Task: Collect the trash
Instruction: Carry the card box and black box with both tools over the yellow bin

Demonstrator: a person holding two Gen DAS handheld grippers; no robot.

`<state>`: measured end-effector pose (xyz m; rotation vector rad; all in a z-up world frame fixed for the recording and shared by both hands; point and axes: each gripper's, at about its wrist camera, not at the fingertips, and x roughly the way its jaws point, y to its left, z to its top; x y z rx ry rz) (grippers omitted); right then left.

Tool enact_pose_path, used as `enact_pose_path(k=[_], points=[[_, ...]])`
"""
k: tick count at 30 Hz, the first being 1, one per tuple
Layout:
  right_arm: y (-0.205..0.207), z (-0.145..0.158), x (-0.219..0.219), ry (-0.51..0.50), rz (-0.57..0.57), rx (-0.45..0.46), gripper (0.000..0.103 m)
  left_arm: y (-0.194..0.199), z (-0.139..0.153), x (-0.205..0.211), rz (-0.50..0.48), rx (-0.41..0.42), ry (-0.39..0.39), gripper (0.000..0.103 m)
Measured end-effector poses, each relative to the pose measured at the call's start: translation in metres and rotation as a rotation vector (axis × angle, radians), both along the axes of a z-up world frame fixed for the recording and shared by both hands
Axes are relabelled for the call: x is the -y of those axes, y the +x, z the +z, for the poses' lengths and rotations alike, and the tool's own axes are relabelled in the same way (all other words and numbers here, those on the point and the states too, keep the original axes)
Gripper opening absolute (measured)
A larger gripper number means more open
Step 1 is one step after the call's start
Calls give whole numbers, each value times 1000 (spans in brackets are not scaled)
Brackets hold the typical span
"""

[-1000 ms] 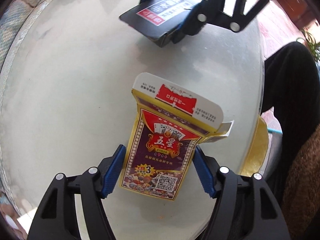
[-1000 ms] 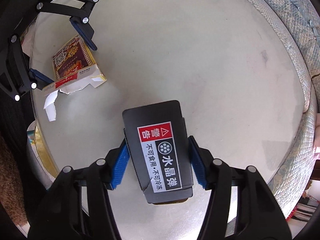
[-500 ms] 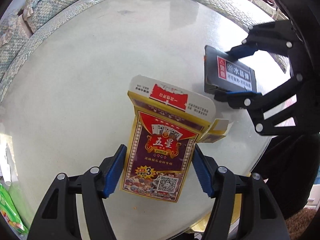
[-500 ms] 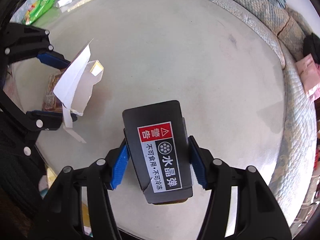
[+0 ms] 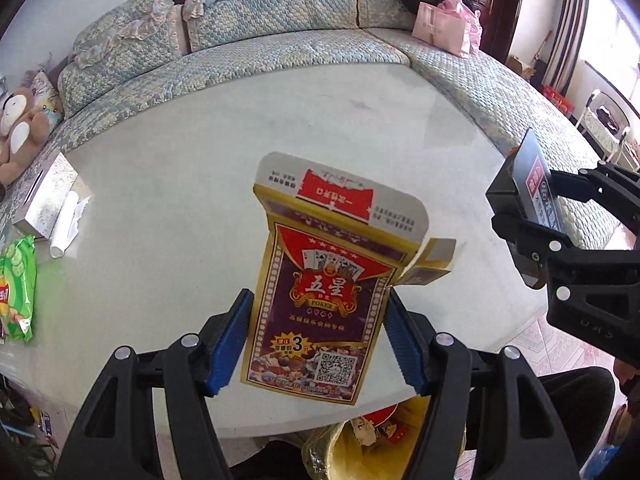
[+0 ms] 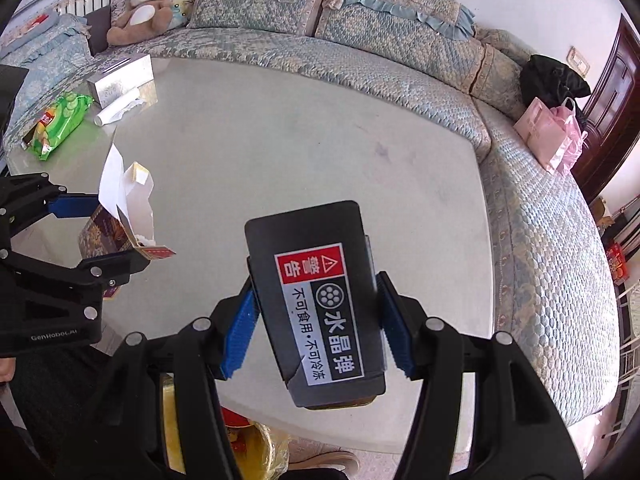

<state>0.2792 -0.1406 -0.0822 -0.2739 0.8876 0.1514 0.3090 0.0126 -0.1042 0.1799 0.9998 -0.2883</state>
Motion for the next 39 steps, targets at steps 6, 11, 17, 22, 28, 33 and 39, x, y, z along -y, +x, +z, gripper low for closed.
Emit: enact_pose_path(k=[6, 11, 17, 22, 28, 33, 39], points=[[-50, 36, -3, 20, -28, 98, 57, -53, 38, -9, 70, 78, 24, 63], [-97, 54, -9, -28, -30, 179, 57, -102, 58, -13, 111, 141, 42, 63], [-140, 53, -16, -20, -14, 181, 57, -143, 58, -15, 118, 142, 9, 63], [-163, 44, -21, -13, 2, 169, 57, -162, 46, -18, 116, 127, -6, 63], [-184, 26, -32, -18, 27, 143, 57, -180, 21, -21, 112, 80, -21, 63], [-190, 13, -34, -7, 48, 109, 57, -187, 2, -23, 94, 30, -47, 63], [-193, -6, -35, 3, 55, 58, 57, -195, -24, -22, 67, -23, -82, 63]])
